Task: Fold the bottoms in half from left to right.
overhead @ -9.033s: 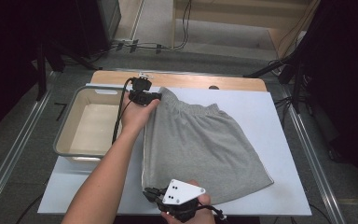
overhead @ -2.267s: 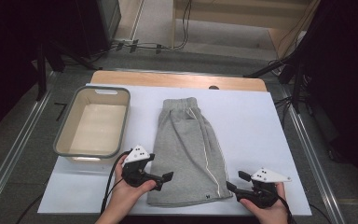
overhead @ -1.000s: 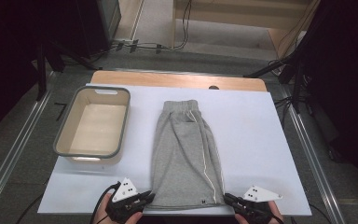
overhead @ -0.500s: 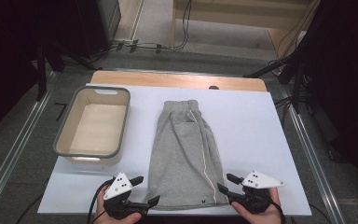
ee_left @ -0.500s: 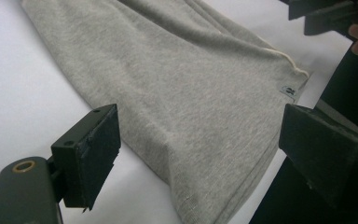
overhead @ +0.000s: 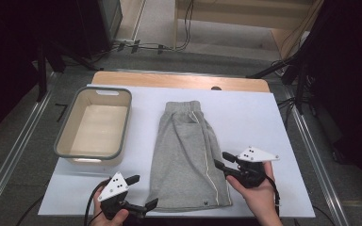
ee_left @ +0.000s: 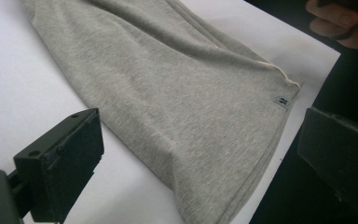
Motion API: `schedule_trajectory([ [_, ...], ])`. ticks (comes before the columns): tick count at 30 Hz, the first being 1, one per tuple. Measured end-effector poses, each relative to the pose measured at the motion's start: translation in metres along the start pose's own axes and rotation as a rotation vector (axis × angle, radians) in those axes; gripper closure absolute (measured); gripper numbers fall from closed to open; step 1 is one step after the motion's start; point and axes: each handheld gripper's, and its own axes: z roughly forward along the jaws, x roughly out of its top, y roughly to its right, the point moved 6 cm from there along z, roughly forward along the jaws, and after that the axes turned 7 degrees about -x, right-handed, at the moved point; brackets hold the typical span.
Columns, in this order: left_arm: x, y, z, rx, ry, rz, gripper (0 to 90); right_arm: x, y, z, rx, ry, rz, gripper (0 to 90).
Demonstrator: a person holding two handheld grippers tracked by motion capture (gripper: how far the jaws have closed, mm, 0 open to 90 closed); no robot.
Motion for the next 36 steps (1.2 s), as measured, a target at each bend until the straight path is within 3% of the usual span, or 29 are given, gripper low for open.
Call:
schedule_trajectory([
  [8, 0.000, 0.001, -0.001, 0.014, 0.001, 0.010, 0.5, 0.017, 0.006, 0.031, -0.005, -0.014, -0.015, 55.7],
  [13, -0.001, -0.001, 0.000, 0.028, -0.002, 0.008, 0.5, 0.021, 0.016, 0.053, -0.023, -0.047, -0.002, 56.1],
  [22, -0.003, 0.000, 0.001, 0.009, -0.005, 0.001, 0.5, 0.031, 0.036, 0.086, -0.065, -0.087, 0.020, 58.8],
  [27, -0.004, 0.000, 0.001, 0.005, -0.009, 0.002, 0.5, 0.036, 0.046, 0.104, -0.076, -0.099, 0.060, 59.9],
  [29, -0.004, -0.001, 0.000, 0.004, -0.011, 0.002, 0.5, 0.038, 0.046, 0.109, -0.070, -0.102, 0.081, 60.2],
  [36, -0.005, -0.002, -0.001, 0.004, -0.016, -0.003, 0.5, 0.039, 0.044, 0.126, -0.091, -0.129, 0.085, 62.5],
])
